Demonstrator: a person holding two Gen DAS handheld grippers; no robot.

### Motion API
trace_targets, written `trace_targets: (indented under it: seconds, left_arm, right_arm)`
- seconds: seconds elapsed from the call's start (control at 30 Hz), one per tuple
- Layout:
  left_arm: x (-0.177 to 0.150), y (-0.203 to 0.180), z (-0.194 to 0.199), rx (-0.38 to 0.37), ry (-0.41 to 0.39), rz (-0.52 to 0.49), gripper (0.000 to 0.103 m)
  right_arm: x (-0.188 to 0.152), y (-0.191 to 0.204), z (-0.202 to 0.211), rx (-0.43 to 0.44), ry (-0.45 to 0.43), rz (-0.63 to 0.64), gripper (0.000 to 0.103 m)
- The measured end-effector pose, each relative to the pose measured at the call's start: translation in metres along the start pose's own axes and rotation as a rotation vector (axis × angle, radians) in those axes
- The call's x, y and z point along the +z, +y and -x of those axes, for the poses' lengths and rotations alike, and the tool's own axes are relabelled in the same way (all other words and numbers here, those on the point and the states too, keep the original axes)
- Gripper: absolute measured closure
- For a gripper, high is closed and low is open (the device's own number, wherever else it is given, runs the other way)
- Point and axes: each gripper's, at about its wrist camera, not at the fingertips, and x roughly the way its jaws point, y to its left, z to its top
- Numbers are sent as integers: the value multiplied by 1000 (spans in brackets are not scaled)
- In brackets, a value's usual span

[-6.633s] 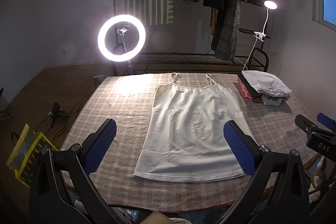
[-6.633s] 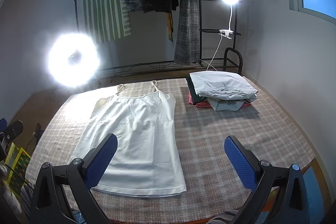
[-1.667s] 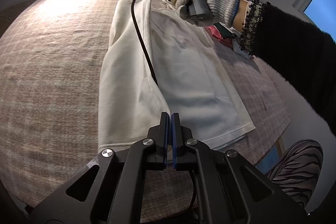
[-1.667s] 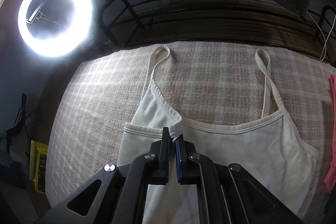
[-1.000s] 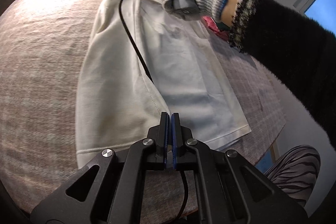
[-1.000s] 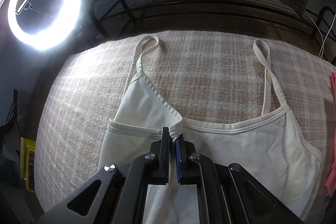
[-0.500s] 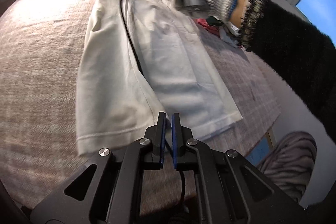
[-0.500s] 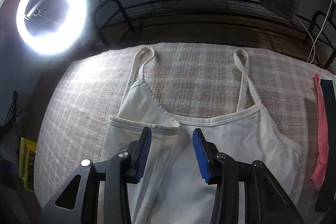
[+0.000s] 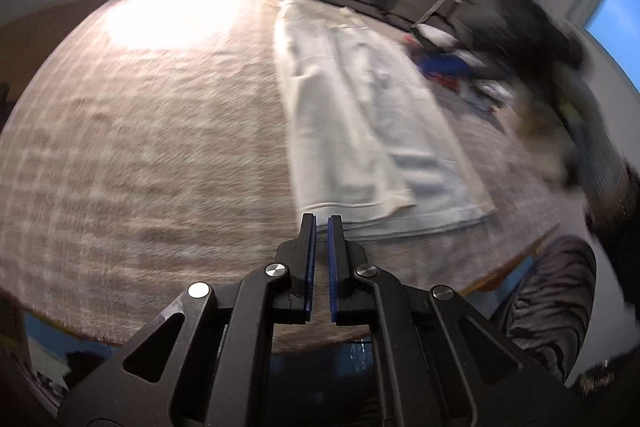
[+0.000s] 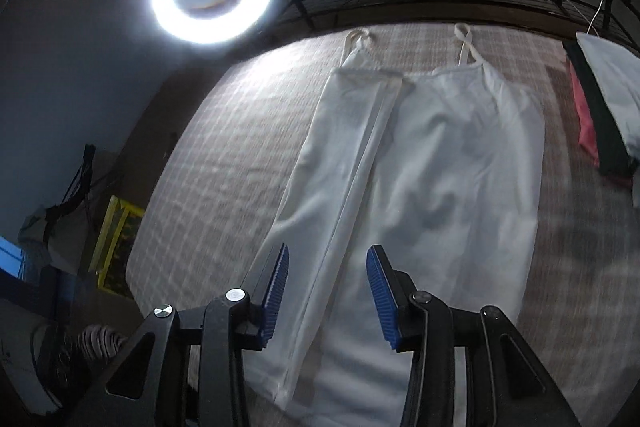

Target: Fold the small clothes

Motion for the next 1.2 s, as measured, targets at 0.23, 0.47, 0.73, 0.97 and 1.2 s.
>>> trace_targets:
  seconds: [0.23,0.47,0.73,0.97,1.2]
  left_arm:
    - [4,19,-20,25,22,27,102]
    - [4,15,-29,48,21,1,102]
    - [10,10,-27,55,1,-18,102]
    - [18,-3,-34,59,-1,-64,102]
    - [19,-19,-35,84,-20,-120,102]
  right_arm:
    - [-92,19,-29,-42,123,21,59]
    - [-118,15,-51,4,164,-34,63]
    - [-120,10,-36,88,143,-79,101]
    - [-130,-1,-35,150,144,-149,101]
    - [-131,6,-38,82,158,-77,85]
